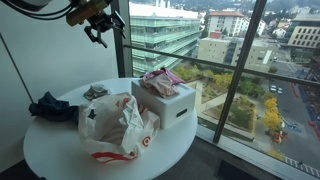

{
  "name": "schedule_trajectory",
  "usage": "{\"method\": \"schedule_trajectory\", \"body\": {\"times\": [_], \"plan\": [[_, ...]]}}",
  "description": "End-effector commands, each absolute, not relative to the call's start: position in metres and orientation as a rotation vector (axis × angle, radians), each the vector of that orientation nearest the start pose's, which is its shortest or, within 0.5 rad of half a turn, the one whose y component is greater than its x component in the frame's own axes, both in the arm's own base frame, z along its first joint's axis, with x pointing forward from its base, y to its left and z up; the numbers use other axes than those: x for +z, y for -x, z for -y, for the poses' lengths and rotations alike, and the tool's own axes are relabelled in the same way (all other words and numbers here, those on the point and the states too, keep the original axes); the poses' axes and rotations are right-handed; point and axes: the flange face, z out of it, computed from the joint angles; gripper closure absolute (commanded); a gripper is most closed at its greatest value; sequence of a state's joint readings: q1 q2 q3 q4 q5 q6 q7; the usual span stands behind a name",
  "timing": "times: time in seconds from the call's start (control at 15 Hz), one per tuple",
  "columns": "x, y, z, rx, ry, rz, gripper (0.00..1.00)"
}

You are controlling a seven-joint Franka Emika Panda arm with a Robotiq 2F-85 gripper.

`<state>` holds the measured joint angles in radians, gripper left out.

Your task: Remove the shirts from the plastic bag.

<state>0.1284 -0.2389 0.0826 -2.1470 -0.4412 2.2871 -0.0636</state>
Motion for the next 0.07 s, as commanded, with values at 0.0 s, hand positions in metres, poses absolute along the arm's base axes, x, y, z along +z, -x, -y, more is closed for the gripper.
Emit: {"method": "schedule_trajectory", "body": {"times": [0.0], "plan": [[0.5415,-0.4458,-0.0785,-0.569,3.187,1.027,0.00]]}}
